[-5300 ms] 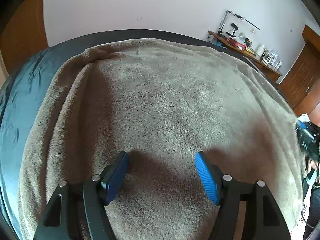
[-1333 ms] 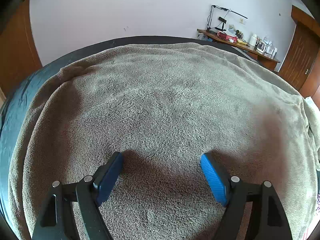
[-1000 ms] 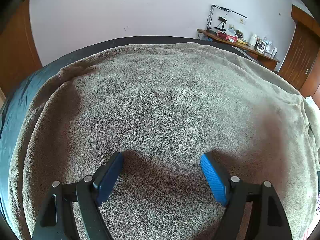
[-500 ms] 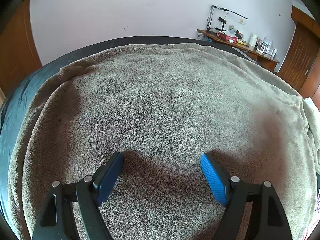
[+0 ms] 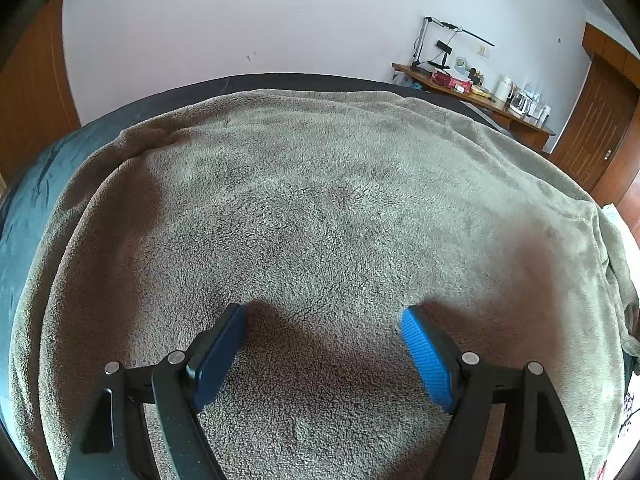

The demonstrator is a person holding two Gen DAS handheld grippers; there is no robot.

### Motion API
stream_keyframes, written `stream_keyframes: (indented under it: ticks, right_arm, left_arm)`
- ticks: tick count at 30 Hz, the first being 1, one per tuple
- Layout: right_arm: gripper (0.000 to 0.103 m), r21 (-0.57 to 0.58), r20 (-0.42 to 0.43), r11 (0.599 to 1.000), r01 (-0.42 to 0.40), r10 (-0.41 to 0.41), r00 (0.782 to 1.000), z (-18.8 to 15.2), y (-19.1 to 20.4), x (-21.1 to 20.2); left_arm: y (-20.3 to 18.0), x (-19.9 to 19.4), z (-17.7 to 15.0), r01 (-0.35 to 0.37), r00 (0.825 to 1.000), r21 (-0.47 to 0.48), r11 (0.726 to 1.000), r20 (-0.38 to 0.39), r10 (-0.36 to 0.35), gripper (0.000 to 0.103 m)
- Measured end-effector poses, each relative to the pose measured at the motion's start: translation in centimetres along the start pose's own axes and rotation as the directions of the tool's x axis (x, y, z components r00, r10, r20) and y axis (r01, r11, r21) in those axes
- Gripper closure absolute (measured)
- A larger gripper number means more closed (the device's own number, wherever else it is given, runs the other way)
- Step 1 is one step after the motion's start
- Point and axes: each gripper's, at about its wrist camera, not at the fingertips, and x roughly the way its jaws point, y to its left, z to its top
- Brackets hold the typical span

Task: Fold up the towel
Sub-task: 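Release the fold and move the right gripper back over the blanket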

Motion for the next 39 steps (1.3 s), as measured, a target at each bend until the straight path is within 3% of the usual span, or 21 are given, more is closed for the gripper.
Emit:
stream_keyframes:
  ticks: [3,8,10,12,16,20,25,30,33,35,39]
  right_arm:
    - [0.097,-0.044,-0.021,0.997,-0.069,0.068,0.997,-0.1,2.9,1.7]
    - [0.096,-0.021,-0.086,0.988,-0.156,0.153,0.984,-1.5,4.7,3.7]
    - [0.088,0.022,-0.119,0.985,-0.173,0.175,0.977,-2.6,4.0,4.1]
    - [0.057,0.064,-0.149,0.981,-0.185,0.193,0.970,-3.5,3.3,4.5]
    - [0.048,0.129,-0.182,0.978,-0.161,0.183,0.966,-4.9,2.0,4.4]
    - [0.047,0.160,-0.205,0.983,-0.087,0.119,0.972,-6.8,-1.1,1.7]
    - [0.047,0.242,-0.257,0.966,0.089,-0.025,0.966,-10.3,-6.7,-1.5]
    - [0.047,0.304,-0.343,0.902,0.306,-0.196,0.919,-13.7,-12.5,-4.8]
    - [0.047,0.337,-0.376,0.857,0.390,-0.257,0.890,-15.5,-15.3,-7.6]
    - [0.047,0.336,-0.387,0.851,0.403,-0.266,0.883,-16.3,-16.0,-8.9]
    - [0.047,0.309,-0.403,0.880,0.360,-0.222,0.888,-17.8,-15.4,-10.5]
  left_arm:
    - [0.1,0.0,0.0,0.006,1.000,-0.004,1.000,0.001,-0.006,0.021]
    - [0.5,-0.1,0.0,0.030,1.000,-0.019,0.999,0.004,-0.030,0.021]
    - [0.5,-0.2,0.0,0.032,0.999,-0.020,0.999,0.004,-0.032,0.021]
    - [0.4,-0.1,0.0,0.027,1.000,-0.015,1.000,0.002,-0.027,0.021]
    - [0.3,-0.2,0.0,0.025,1.000,-0.013,1.000,0.002,-0.025,0.021]
    - [0.3,-0.2,-0.1,0.023,1.000,-0.013,1.000,0.002,-0.023,0.021]
    - [0.1,-0.1,0.0,0.009,1.000,-0.001,1.000,-0.001,-0.009,0.021]
    - [0.1,-0.1,0.0,0.010,1.000,-0.003,1.000,-0.001,-0.010,0.021]
    - [0.0,0.0,0.0,0.005,1.000,0.002,1.000,-0.002,-0.005,0.021]
    - [0.0,0.0,0.0,-0.001,1.000,0.007,1.000,-0.003,0.002,0.021]
    - [0.0,0.0,0.0,-0.001,1.000,0.007,1.000,-0.002,0.001,0.021]
